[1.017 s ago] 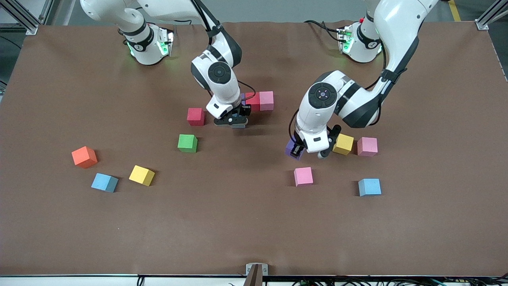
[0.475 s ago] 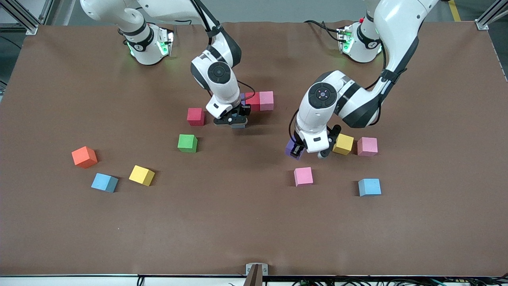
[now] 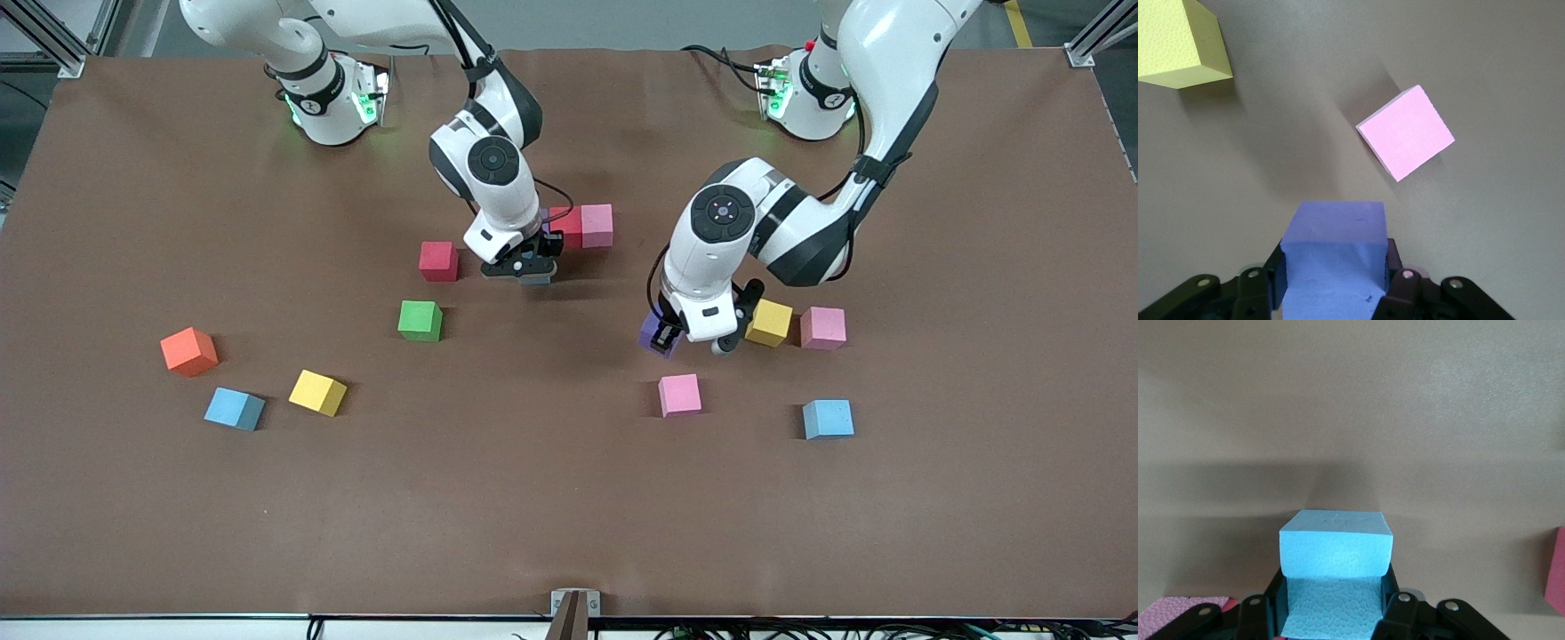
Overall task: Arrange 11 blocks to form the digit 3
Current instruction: 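Lower the light blue cube below the purple cube and open the right gripper, then reach the right gripper to the green cube and grasp it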
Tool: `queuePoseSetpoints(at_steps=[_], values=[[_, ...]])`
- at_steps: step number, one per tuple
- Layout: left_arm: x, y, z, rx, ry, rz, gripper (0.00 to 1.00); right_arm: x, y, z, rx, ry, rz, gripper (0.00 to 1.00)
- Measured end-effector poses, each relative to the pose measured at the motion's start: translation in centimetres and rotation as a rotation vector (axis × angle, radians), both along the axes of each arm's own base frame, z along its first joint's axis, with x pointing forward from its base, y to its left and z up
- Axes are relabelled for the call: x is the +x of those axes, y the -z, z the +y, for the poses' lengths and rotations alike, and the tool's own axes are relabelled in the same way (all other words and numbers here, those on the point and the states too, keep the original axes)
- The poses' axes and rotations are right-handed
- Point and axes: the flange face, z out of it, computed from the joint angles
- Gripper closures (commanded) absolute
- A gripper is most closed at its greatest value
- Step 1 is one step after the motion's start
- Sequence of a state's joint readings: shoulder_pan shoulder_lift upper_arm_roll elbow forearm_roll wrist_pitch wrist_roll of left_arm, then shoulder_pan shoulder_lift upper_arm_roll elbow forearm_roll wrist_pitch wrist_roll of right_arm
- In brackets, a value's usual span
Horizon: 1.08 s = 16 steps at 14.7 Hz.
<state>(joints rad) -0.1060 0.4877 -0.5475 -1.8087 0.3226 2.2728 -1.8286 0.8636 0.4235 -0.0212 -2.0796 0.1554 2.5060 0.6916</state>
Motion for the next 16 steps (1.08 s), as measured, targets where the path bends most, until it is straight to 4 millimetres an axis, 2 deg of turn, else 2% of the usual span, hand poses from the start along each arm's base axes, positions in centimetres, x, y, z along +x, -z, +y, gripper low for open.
queuePoseSetpoints(at_steps=[4,5,6,7,12,16], values=[[0.0,0.0,0.0,0.0,0.0,0.0,0.6,0.0,0.0,0.0,-0.001,-0.002,0.0,0.73],[0.0,0.0,0.0,0.0,0.0,0.0,0.6,0.0,0.0,0.0,-0.001,-0.002,0.0,0.66],[0.0,0.0,0.0,0.0,0.0,0.0,0.6,-0.1,0.0,0.0,-0.002,-0.003,0.0,0.27],[0.0,0.0,0.0,0.0,-0.001,0.0,0.6,-0.1,0.0,0.0,-0.003,-0.002,0.001,0.02],[0.0,0.0,0.0,0.0,-0.001,0.0,0.6,0.1,-0.3,0.1,-0.019,0.015,0.02,0.0],[0.0,0.0,0.0,0.0,-0.001,0.0,0.6,1.4,-2.7,1.2,-0.011,0.066,0.021,0.0]])
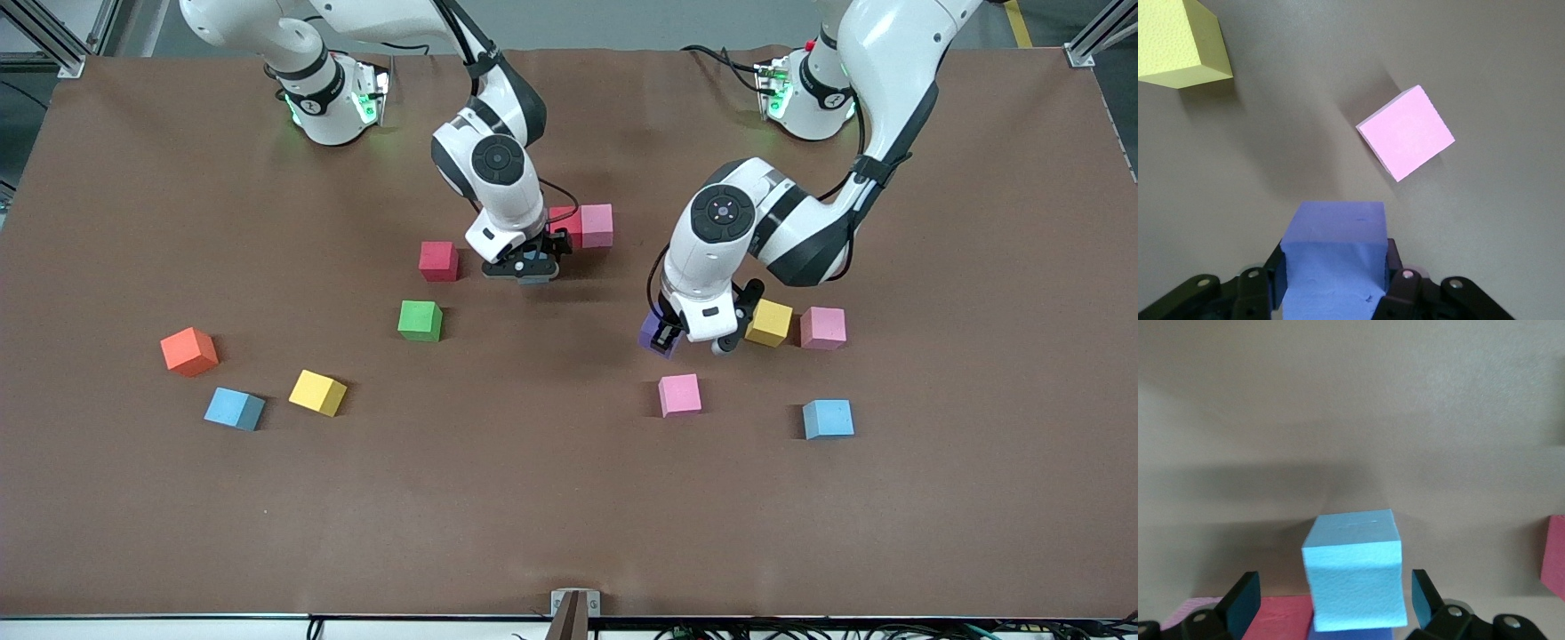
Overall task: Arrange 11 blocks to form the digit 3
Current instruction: 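Reach the right gripper to the green cube and grasp it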
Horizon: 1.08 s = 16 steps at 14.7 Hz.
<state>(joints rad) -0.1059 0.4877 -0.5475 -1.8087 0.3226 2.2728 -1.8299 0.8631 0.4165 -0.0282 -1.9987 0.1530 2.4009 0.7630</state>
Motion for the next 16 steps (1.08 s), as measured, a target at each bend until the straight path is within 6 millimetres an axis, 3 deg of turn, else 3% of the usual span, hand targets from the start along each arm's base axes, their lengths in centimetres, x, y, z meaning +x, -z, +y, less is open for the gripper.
queuePoseSetpoints(at_steps=[3,5,7,9,11,16], values=[[0.0,0.0,0.0,0.0,0.0,0.0,0.6,4.3,-5.6,-0.5,-0.017,0.067,0.015,0.0],[0.0,0.0,0.0,-0.001,0.0,-0.001,0.6,9.1,-9.6,-4.0,-0.039,0.147,0.012,0.0],[0.1,-0.1,0.0,-0.001,0.0,-0.002,0.6,14.0,-11.5,-9.9,-0.068,0.254,-0.017,0.0],[0.1,-0.2,0.0,-0.002,-0.001,-0.004,0.61,17.5,-11.0,-15.7,-0.109,0.327,-0.048,0.0],[0.2,-0.3,0.0,-0.003,-0.002,-0.006,0.61,19.4,-9.3,-19.1,-0.144,0.328,-0.062,0.0],[0.4,-0.7,-0.1,-0.008,-0.004,-0.012,0.61,19.2,-5.1,-20.0,-0.172,0.074,-0.012,0.0]])
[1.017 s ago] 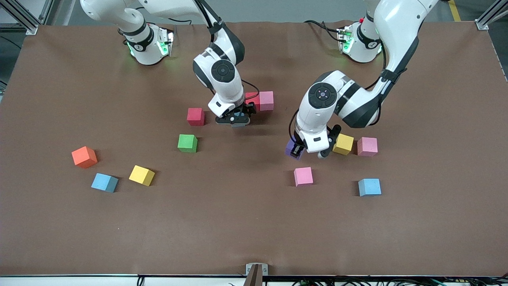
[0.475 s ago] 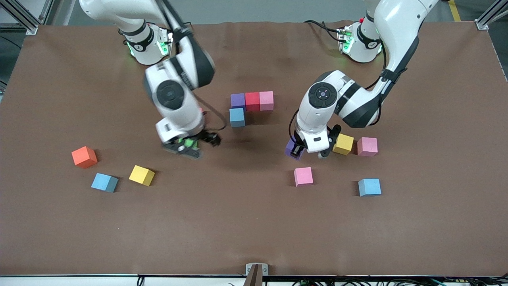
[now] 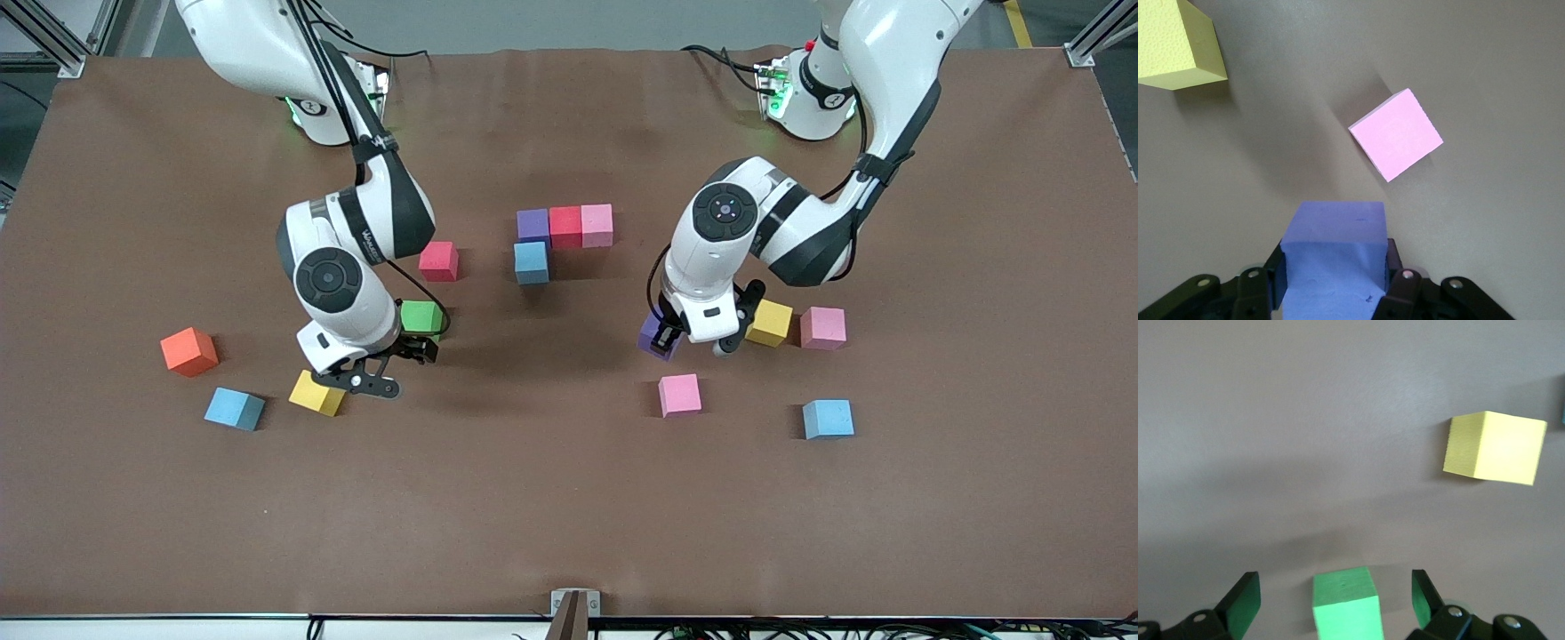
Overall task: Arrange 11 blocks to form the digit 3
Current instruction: 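Reach the right gripper to the green cube and grasp it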
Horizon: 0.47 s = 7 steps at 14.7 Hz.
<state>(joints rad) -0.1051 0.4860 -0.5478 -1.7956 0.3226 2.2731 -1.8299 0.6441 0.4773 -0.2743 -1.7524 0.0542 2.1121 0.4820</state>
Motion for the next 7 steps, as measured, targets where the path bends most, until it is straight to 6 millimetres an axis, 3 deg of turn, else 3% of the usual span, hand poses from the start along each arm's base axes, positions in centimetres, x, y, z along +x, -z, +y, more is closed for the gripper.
queuePoseSetpoints(at_steps=[7], values=[[-0.4,1.1,-0.3,0.005,0.007,0.019,0.61,-4.4,6.7,-0.1,0.015,-0.173,0.066,0.0]])
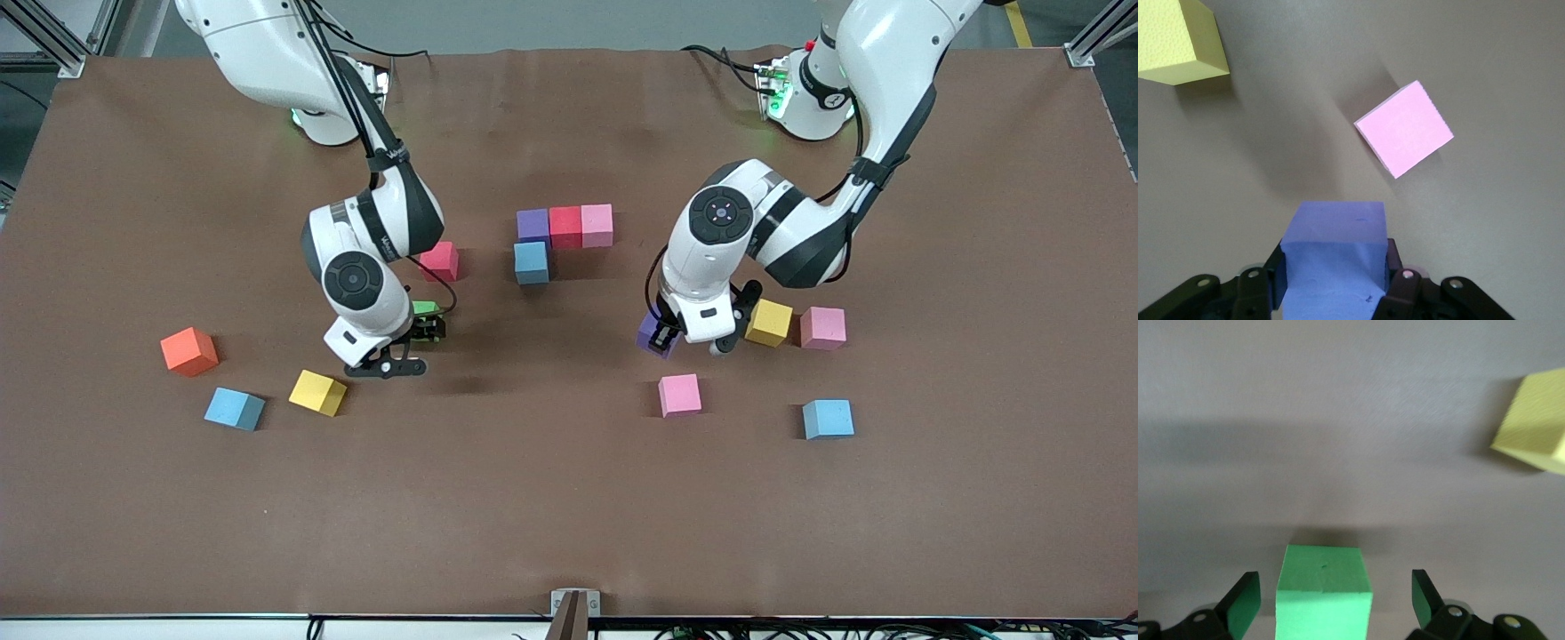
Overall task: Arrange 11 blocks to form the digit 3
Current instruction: 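Reach the right gripper to the green cube and grasp it, then carry the green cube to the cube column with the right gripper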
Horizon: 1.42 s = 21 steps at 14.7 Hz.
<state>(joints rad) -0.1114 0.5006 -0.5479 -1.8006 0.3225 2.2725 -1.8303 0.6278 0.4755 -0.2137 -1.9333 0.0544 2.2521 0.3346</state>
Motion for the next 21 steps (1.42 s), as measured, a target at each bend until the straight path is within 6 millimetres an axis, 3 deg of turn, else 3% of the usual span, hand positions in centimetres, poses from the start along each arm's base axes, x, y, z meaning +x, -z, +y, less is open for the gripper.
queuePoseSetpoints(at_steps=[2,5,9,15,21], values=[[-0.1,0.4,-0.1,0.001,0.002,0.006,0.61,-1.0,1.2,0.2,0.015,-0.005,0.011,0.0],[-0.3,1.0,-0.2,0.003,0.006,0.017,0.61,-1.5,1.3,0.8,0.044,0.004,0.024,0.0],[-0.4,1.5,-0.3,0.004,0.007,0.025,0.61,-1.7,1.2,0.8,0.055,0.009,0.018,0.0],[-0.4,1.9,-0.3,0.005,0.007,0.032,0.61,-1.1,1.4,-0.9,0.059,0.008,0.023,0.0],[-0.6,2.2,-0.4,0.006,0.01,0.039,0.61,-1.8,1.9,-0.4,0.064,0.0,0.037,0.01]])
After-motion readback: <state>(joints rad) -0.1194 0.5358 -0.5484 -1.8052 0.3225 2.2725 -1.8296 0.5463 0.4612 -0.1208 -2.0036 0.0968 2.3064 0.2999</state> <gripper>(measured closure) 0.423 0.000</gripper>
